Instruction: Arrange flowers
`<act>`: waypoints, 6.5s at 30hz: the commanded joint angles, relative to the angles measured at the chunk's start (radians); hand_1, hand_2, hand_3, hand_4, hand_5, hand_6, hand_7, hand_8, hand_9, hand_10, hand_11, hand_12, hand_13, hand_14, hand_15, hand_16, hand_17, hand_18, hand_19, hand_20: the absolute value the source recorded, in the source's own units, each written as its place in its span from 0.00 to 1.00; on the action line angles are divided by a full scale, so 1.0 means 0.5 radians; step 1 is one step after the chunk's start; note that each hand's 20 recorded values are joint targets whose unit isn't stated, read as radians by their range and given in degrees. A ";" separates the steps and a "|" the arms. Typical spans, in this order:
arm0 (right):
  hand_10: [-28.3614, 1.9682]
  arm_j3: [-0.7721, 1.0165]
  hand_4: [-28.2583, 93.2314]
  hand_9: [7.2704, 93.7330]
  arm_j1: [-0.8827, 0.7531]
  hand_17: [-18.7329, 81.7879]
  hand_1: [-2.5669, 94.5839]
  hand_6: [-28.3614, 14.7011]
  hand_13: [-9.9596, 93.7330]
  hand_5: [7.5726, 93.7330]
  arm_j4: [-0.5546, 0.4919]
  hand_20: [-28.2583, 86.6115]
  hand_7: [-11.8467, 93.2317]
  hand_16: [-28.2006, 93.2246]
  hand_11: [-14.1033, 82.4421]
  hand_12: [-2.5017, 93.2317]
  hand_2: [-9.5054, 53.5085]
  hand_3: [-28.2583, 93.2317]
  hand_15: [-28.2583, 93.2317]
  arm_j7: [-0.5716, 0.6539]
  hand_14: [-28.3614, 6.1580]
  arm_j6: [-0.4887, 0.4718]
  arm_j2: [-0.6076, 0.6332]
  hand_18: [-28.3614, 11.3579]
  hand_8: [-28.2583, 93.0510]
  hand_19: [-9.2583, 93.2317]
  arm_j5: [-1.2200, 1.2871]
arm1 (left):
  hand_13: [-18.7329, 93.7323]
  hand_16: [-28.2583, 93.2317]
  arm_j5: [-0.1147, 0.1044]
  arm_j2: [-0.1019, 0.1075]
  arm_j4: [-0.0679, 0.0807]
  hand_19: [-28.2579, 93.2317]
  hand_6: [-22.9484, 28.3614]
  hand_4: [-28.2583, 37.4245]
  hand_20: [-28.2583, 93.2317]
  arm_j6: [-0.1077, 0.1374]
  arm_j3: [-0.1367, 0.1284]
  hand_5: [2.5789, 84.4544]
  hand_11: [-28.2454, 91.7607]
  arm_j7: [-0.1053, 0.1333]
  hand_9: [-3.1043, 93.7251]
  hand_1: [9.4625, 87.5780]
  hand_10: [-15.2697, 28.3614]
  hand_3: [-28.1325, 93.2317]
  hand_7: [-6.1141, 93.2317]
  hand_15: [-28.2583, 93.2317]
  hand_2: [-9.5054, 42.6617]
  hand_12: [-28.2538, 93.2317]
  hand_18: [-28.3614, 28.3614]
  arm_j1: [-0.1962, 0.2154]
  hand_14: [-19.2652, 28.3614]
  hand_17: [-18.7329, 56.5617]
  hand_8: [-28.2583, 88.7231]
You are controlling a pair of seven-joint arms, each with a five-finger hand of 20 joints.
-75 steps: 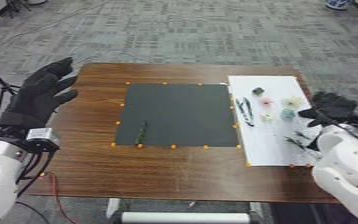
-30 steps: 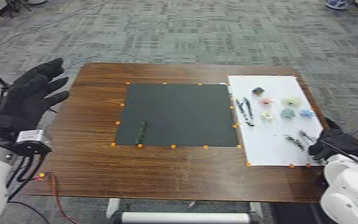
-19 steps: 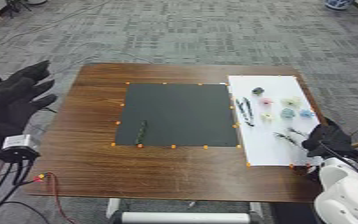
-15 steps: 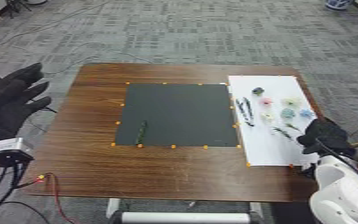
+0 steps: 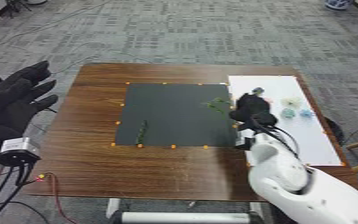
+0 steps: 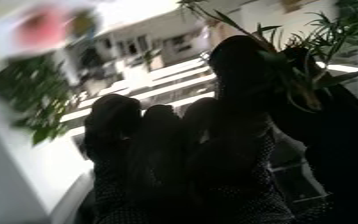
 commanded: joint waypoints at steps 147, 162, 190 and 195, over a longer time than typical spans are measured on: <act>0.54 0.210 0.16 0.85 0.060 0.54 0.28 0.80 0.87 0.51 0.161 0.63 0.29 0.51 0.86 0.40 0.54 1.00 0.98 -1.425 0.53 -1.550 -0.560 0.15 0.10 0.94 0.286 | 0.21 0.23 0.017 0.030 0.064 0.54 0.48 0.05 0.32 -0.010 0.151 0.23 0.31 -0.078 0.18 0.21 0.54 0.81 0.26 0.51 0.07 0.43 0.85 -0.114 0.65 0.06 0.17; 0.56 0.087 0.17 0.87 0.091 0.56 0.28 0.78 0.88 0.52 0.182 0.64 0.29 0.50 0.86 0.40 0.54 1.00 0.98 -1.230 0.55 -1.403 -0.371 0.14 0.10 0.95 0.130 | 0.21 0.23 0.018 0.026 0.056 0.55 0.47 0.05 0.32 -0.009 0.135 0.23 0.33 -0.067 0.18 0.21 0.54 0.81 0.27 0.52 0.07 0.43 0.85 -0.084 0.65 0.06 0.17; 0.56 0.474 0.07 0.88 -0.130 0.56 0.30 0.75 0.89 0.54 0.066 0.63 0.28 0.51 0.85 0.40 0.29 0.98 0.98 -1.573 0.55 -1.531 -0.422 0.13 0.11 0.96 0.832 | 0.21 0.21 0.018 0.020 0.050 0.56 0.47 0.04 0.32 -0.009 0.131 0.23 0.34 -0.068 0.18 0.20 0.54 0.81 0.28 0.55 0.07 0.41 0.85 -0.067 0.65 0.06 0.16; 0.55 0.488 0.06 0.87 -0.163 0.56 0.30 0.72 0.88 0.56 0.010 0.63 0.27 0.51 0.84 0.40 0.29 0.97 0.97 -1.655 0.55 -1.241 -0.355 0.13 0.12 0.95 1.109 | 0.21 0.21 0.018 0.015 0.049 0.56 0.47 0.04 0.31 -0.011 0.140 0.23 0.35 -0.067 0.17 0.20 0.54 0.81 0.29 0.55 0.06 0.41 0.86 -0.068 0.66 0.06 0.16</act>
